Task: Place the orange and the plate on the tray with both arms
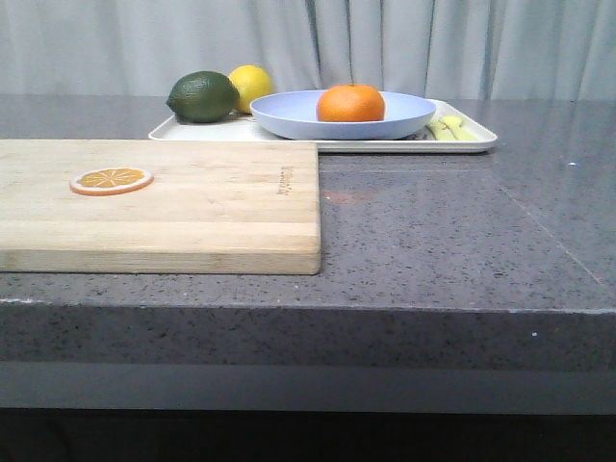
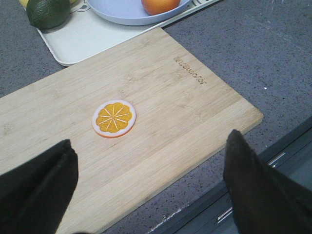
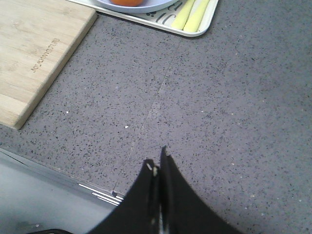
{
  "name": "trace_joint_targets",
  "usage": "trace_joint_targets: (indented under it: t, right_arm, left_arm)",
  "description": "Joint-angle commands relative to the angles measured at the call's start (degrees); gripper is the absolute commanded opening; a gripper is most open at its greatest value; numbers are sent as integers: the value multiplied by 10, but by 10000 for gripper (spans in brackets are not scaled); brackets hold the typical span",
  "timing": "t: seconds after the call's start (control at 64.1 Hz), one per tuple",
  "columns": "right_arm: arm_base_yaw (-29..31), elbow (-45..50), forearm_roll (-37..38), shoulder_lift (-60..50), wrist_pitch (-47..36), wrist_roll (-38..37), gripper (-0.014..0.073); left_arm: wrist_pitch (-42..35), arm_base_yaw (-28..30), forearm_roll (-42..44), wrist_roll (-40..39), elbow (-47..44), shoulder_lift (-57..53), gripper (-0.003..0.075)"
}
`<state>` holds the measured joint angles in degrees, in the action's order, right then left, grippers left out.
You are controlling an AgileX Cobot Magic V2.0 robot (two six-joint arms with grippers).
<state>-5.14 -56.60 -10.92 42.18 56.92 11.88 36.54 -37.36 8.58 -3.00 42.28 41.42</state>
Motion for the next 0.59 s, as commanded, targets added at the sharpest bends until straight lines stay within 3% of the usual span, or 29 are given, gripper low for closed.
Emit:
trace_joint_targets:
  t: [0.0,0.172,0.296,0.577]
  right_arm:
    - [0,-14,-5,-1,-33,2,-66]
    - [0,-14,-5,-1,-33,2,-66]
    - [0,-14,-5,-1,-33,2,-66]
    - [0,-14,-5,-1,-33,2,-66]
  left_arm:
    - [-45,1,-4,0,15,-1,468]
    - [-40,1,-4,0,15,-1,144]
    - [-40,1,-4,0,15,-1,5]
    - [-40,1,-4,0,15,-1,-20]
